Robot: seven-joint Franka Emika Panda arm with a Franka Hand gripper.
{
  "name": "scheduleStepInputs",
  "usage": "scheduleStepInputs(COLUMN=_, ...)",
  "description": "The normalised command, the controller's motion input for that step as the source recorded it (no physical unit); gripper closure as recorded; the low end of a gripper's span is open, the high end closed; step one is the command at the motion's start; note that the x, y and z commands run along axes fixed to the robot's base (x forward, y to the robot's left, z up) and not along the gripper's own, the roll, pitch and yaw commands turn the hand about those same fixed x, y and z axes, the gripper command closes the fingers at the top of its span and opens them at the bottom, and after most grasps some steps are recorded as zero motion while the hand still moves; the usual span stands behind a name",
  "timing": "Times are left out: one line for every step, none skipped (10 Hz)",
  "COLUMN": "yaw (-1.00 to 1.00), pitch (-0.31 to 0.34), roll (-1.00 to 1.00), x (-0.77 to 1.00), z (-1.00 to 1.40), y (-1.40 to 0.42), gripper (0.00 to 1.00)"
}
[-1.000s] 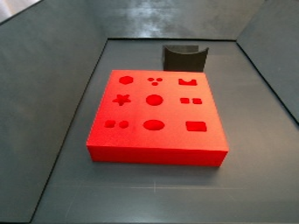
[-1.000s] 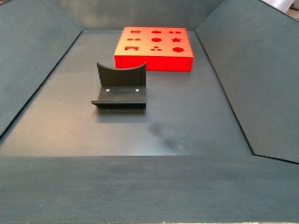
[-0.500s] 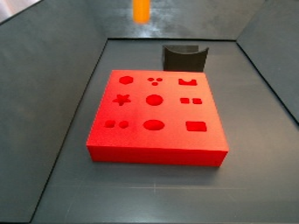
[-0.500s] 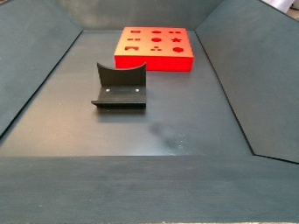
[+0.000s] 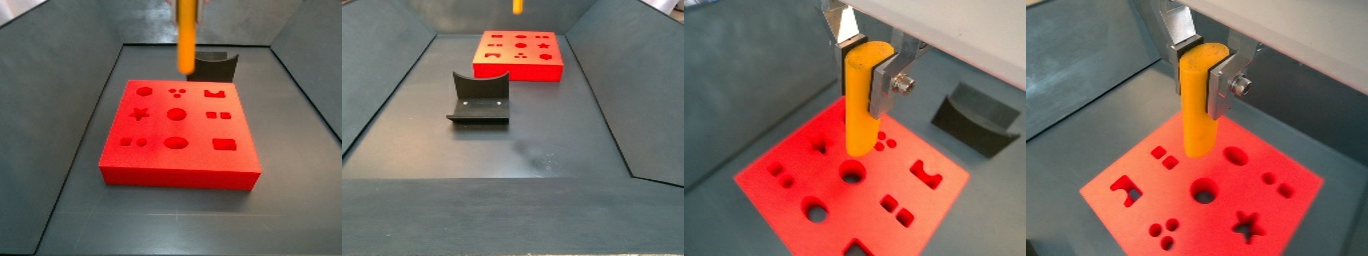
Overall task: Pick up the oval object. Move up. Move to above the board. Insert the oval object.
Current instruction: Insert the oval object.
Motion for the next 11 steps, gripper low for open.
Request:
scheduleStepInputs(yaw=0.0, pitch=-0.124, roll=0.24, x=0.32, z=-0.61, y=0.04, gripper=1.0)
scheduleStepInputs(yaw=0.0, pitch=-0.13, roll=0.27, x=0.24, z=-0.58, y=0.01, gripper=1.0)
scheduleStepInputs(yaw=0.0, pitch=-0.134, roll=0.28, x=0.23, z=-0.57, y=0.0, gripper=1.0)
scheduleStepInputs(yaw=0.0, pitch=-0.099, roll=0.19, x=0.07, z=-0.36, y=-0.01, gripper=1.0)
scheduleStepInputs(yaw=0.0, pitch=0.0, roll=0.04, x=0.0, z=-0.15, y=0.0, gripper=1.0)
scheduleStepInputs(yaw=0.0, pitch=0.0, roll=0.23, x=-0.2, z=-0.56, y=0.0, gripper=1.0)
scheduleStepInputs(yaw=0.0, pitch=0.0, roll=0.17, x=-0.19, z=-0.47, y=0.0, gripper=1.0)
scheduleStepInputs(yaw=0.0, pitch=-0.039, roll=0.02, x=-0.05, z=-0.22, y=-0.01, gripper=1.0)
scheduleStepInputs(yaw=0.0, pitch=-0.036, roll=0.0, x=0.0, z=-0.11, y=-0.03, gripper=1.0)
scheduleStepInputs(yaw=0.0, pitch=-0.02, roll=0.02, x=0.0, z=-0.08, y=-0.11, gripper=1.0)
scheduleStepInputs(yaw=0.0, pitch=-0.004, roll=0.01, x=0.0, z=-0.1, y=-0.11, gripper=1.0)
